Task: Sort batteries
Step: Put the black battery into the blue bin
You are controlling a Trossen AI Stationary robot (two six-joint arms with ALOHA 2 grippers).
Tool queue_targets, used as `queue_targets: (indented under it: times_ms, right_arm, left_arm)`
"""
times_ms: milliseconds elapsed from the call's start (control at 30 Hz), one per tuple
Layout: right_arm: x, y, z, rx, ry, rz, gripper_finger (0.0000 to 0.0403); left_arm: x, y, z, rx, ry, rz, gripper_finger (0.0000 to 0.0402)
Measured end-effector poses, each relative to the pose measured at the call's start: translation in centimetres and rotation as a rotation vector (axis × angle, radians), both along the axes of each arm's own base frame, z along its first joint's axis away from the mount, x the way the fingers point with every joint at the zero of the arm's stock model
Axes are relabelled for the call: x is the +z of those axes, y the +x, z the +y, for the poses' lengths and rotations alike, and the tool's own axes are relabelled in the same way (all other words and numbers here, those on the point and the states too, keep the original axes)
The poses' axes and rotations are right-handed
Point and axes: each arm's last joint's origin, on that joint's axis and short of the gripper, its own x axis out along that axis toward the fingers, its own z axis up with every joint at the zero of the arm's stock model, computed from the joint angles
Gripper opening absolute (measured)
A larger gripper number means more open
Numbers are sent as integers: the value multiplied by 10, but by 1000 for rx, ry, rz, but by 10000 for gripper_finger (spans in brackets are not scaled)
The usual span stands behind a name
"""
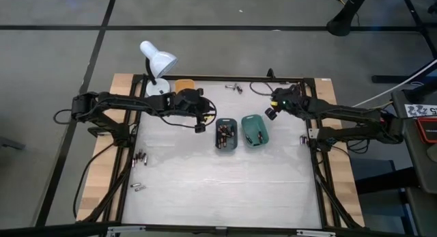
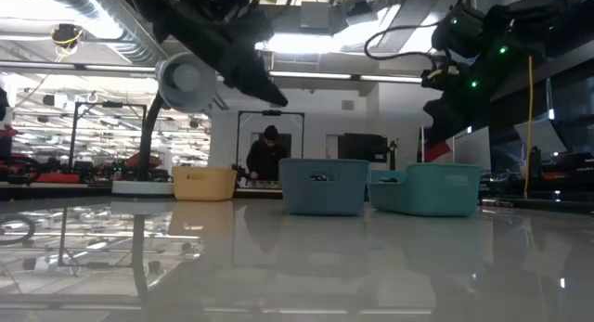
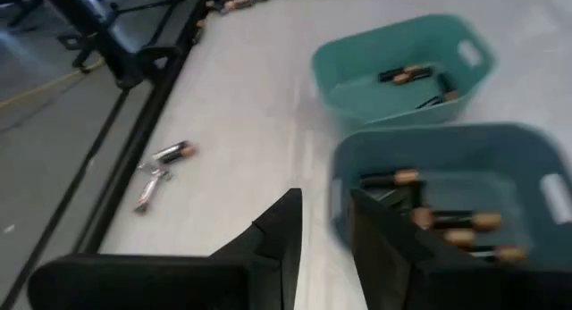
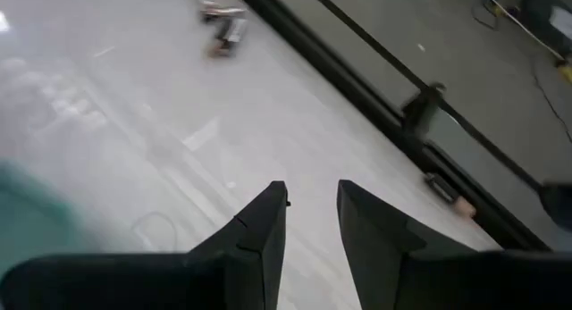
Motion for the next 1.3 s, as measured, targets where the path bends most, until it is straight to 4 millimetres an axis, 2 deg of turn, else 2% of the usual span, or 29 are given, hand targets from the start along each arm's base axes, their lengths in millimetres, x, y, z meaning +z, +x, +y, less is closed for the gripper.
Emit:
queue_targets:
  times_ms: [200, 333, 467, 667, 800, 967, 1300]
  right_arm:
    - [-1, -24, -35, -113, 70, -43, 106]
    - [1, -47, -64, -288, 72, -138, 106]
    - [0, -61, -86, -427, 73, -259, 106]
    - [-14, -55, -105, -424, 92, -292, 108]
    - [-26, -46, -121, -433, 148, -236, 131]
    - [-32, -34, -138, -418, 152, -211, 158]
    - [-32, -32, -144, -486, 145, -219, 162]
  left_arm:
    - [-4, -11, 31, 94, 24, -2, 81]
    - [2, -16, 53, 132, 3, -80, 81]
    - [6, -20, 65, 107, -71, -157, 81]
    - [6, -20, 64, 70, -78, -158, 81]
    - [5, -18, 60, 57, -85, -152, 81]
    - [3, -16, 53, 30, -92, -127, 81]
    - [-1, -14, 44, 7, -120, -80, 81]
